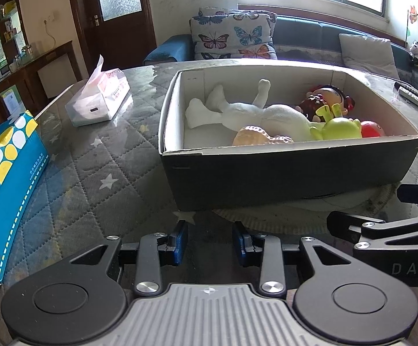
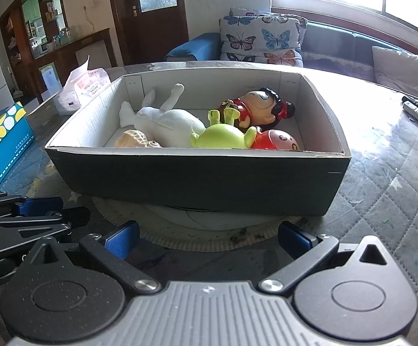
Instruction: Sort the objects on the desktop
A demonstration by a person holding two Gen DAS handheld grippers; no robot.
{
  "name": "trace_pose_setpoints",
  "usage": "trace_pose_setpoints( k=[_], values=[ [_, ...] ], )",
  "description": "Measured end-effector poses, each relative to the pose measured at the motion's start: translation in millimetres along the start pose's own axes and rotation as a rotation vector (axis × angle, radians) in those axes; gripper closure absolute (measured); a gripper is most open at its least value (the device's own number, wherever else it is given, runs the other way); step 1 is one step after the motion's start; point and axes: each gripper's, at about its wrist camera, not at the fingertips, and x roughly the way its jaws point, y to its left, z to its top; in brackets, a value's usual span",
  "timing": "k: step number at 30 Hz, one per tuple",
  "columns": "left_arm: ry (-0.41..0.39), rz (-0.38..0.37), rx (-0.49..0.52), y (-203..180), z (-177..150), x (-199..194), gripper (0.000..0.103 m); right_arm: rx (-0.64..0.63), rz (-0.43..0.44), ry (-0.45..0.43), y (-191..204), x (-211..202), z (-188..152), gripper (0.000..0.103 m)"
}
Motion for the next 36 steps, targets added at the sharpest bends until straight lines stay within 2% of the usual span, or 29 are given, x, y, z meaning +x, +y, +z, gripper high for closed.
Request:
trace_pose_setpoints(
  k=[36],
  values=[
    [0.027, 0.010, -0.007, -1, 8, 11, 0.066, -0.005, -0.010, 0.018, -4, 11, 9, 0.000]
  ],
)
